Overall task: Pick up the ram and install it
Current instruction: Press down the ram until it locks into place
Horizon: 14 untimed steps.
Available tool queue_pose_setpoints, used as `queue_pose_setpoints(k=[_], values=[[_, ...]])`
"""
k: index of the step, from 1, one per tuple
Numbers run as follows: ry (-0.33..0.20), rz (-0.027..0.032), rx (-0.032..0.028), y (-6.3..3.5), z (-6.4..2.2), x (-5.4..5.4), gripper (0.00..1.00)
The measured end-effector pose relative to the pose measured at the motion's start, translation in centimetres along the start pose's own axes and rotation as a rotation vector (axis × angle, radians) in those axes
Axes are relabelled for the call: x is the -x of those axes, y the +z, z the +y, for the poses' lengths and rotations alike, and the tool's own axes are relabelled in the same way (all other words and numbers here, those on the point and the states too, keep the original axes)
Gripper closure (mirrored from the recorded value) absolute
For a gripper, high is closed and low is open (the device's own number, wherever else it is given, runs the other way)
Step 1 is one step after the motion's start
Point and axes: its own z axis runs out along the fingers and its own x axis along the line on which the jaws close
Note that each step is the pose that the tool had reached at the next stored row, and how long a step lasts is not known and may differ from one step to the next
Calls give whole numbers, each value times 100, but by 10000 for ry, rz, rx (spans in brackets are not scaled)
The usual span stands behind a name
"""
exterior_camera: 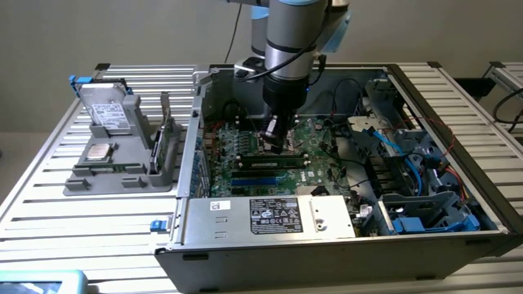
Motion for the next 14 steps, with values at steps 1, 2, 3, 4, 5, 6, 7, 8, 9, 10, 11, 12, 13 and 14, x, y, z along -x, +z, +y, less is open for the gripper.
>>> queue_pose_setpoints(k=[1, 2, 3, 4, 5, 6, 7, 8, 9, 10, 11, 12, 13, 14], values=[[136, 0, 10, 0, 0, 0, 89], [279, -1, 20, 0, 0, 0, 89], [417, -1, 29, 0, 0, 0, 89], [552, -2, 38, 0, 0, 0, 89], [681, -5, 41, 0, 0, 0, 89], [807, -13, 37, 0, 0, 0, 89], [916, -26, 25, 0, 0, 0, 89], [1021, -42, 10, 1, 0, 0, 89], [1119, -58, -8, 1, 0, 0, 89], [1217, -71, -26, 1, 0, 0, 89], [1313, -76, -42, 0, 0, 0, 89], [1408, -76, -57, 0, 0, 0, 89], [1506, -70, -73, 0, 0, 0, 89], [1599, -60, -90, 0, 0, 0, 89]])
